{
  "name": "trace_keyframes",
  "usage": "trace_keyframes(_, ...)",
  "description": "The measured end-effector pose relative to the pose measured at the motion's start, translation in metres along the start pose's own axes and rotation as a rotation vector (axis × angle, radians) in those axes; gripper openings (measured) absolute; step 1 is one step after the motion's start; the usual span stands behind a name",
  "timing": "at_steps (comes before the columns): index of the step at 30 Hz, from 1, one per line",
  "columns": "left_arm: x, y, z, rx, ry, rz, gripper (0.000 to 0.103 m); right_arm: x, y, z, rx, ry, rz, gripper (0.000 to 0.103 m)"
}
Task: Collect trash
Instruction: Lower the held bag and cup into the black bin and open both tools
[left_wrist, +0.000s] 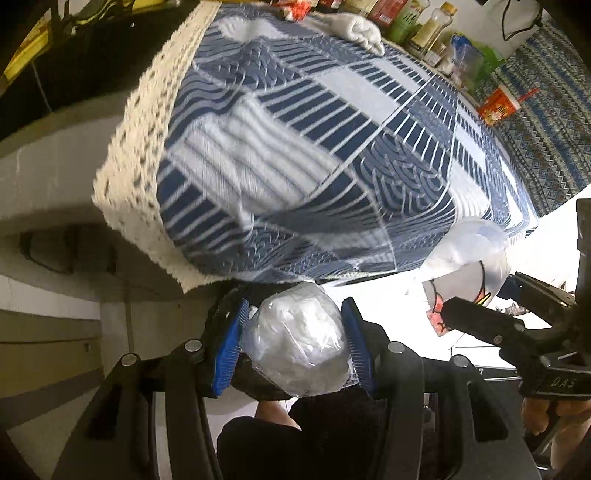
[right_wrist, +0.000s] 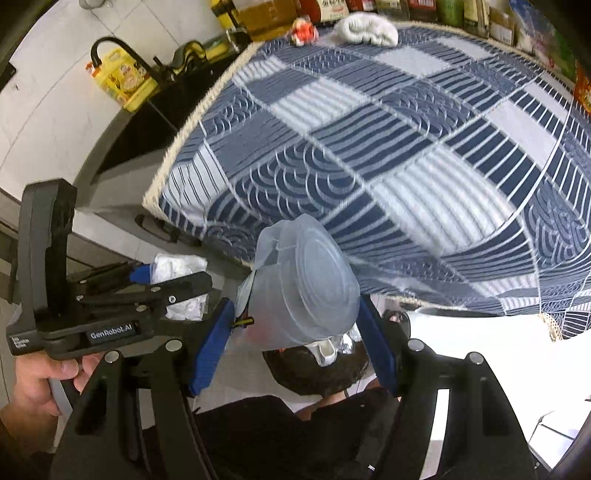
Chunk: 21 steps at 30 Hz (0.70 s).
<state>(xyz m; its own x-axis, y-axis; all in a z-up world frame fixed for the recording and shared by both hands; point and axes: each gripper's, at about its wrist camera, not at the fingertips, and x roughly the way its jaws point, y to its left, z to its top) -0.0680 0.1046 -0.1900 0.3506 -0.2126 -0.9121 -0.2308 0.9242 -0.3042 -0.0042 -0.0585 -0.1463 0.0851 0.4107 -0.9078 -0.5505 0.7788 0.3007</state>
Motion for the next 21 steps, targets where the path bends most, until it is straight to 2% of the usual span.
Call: trace_keyframes(21,0.093,0.035,-0.044,-0.109,0.217,0.034,0.050,0.086,-0.016,-0.041,0.000,0.248,0.003,0.068)
